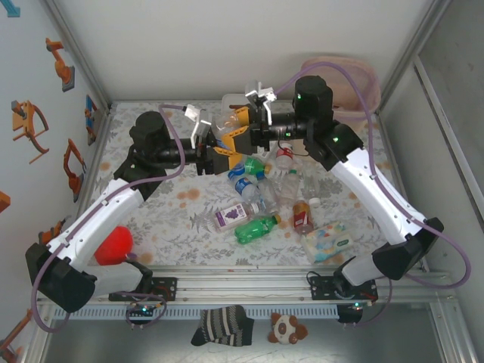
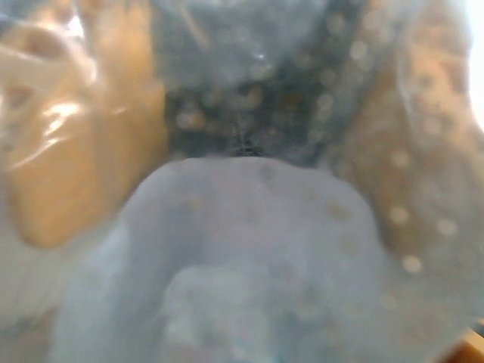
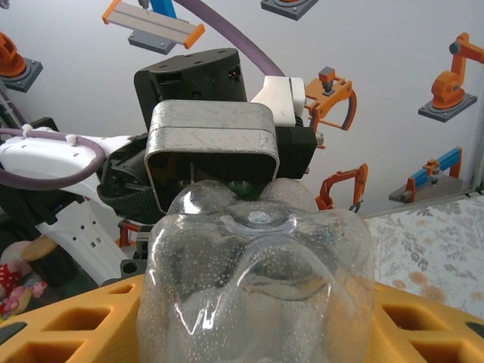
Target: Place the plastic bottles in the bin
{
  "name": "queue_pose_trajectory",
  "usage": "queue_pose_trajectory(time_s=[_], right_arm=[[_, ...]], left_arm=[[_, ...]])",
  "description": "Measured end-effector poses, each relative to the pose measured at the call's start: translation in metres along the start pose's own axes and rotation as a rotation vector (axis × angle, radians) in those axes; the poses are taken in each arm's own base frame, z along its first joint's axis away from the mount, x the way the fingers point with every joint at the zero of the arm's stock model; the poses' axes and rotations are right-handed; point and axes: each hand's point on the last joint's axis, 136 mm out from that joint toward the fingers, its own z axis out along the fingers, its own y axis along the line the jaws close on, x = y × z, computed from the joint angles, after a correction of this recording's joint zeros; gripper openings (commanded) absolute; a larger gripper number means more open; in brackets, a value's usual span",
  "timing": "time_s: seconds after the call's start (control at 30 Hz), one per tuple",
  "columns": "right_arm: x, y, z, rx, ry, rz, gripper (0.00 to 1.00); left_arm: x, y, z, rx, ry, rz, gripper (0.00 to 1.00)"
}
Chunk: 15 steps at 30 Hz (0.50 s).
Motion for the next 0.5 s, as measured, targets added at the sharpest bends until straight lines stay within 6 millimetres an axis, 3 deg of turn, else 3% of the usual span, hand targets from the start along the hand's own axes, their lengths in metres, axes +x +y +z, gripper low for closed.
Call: queue_pose_trajectory(time_s=[0.23, 0.5], right_arm=[[-0.001, -0.006, -0.001, 0.044, 0.006, 0.005, 0.53], [0.001, -0.02, -0.006, 0.116, 0.017, 0.024, 0.54]], left_arm=[[0.005, 0.004, -0.003, -0.042, 0.018, -0.009, 0.73], [0.008, 0.01, -0.015, -0.168, 0.033, 0.013, 0.75]])
